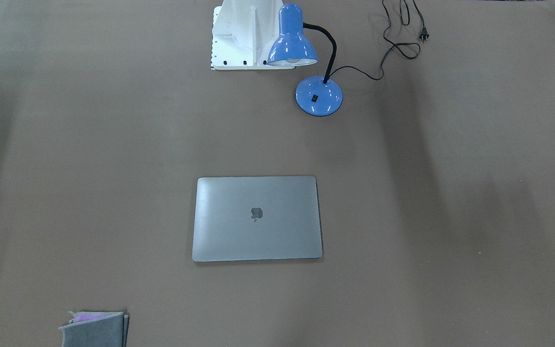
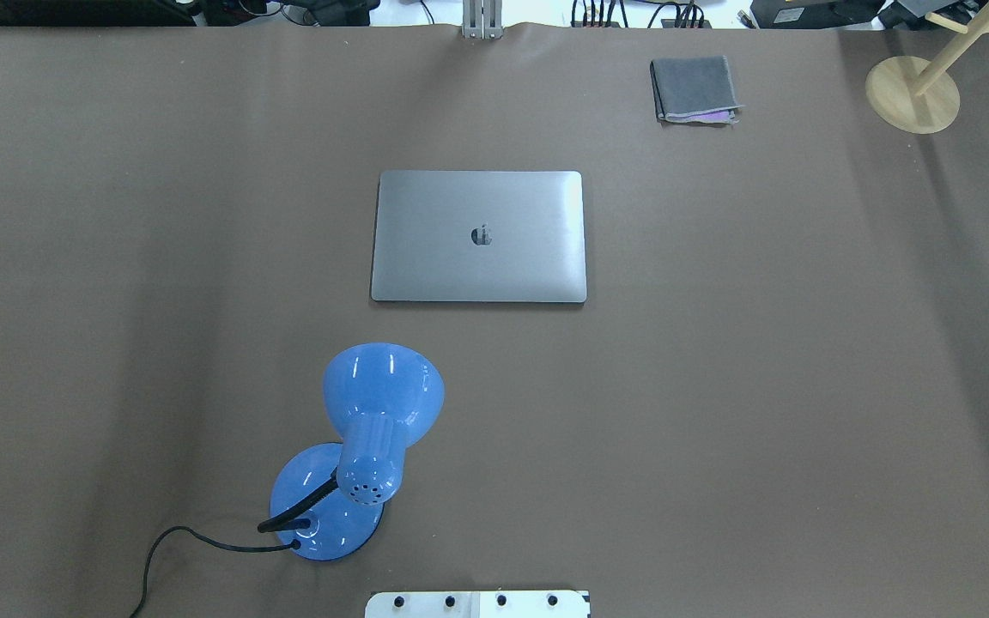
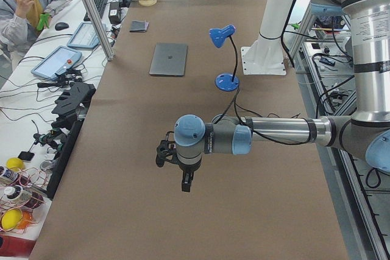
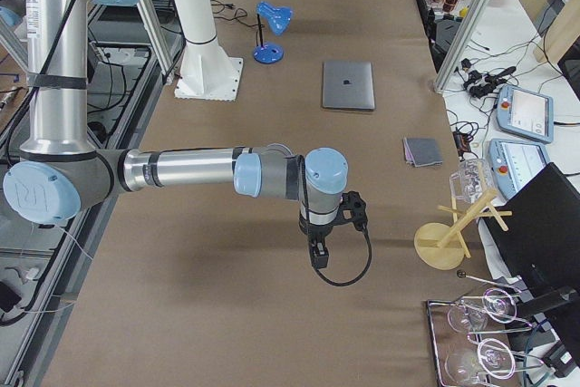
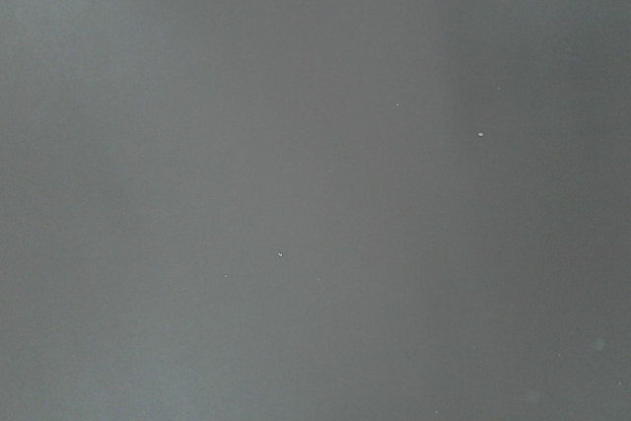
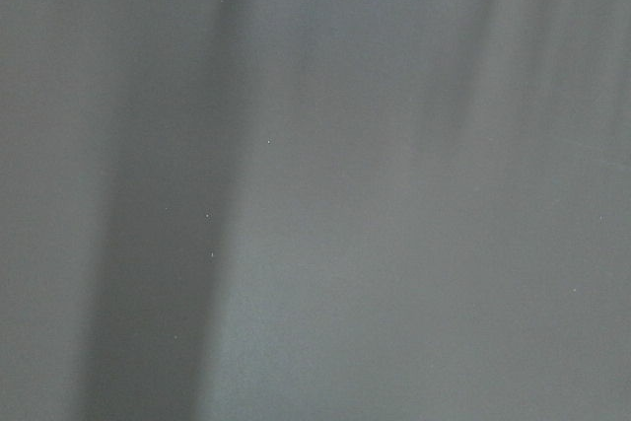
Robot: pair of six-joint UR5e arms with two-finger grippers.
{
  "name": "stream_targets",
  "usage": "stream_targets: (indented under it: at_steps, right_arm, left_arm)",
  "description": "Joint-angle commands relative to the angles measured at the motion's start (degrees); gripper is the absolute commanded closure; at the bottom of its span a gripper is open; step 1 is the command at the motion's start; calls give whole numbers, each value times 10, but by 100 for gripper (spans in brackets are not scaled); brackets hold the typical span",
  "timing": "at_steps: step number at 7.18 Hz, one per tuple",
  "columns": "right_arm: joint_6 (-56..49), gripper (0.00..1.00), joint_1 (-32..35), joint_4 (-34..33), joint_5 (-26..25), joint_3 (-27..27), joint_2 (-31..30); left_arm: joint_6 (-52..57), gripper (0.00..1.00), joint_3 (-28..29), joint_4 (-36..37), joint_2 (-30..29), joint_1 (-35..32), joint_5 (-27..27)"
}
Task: Close laptop
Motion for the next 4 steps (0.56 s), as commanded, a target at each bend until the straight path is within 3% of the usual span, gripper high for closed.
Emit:
stream_targets:
  at_steps: [1, 4]
  right_arm:
    - [7, 0, -2, 0, 4, -1, -1]
    - [10, 0, -2, 0, 4, -3, -2]
  left_arm:
    - [1, 2, 1, 0, -5, 0, 0]
    - [1, 2, 1, -1, -5, 0, -1]
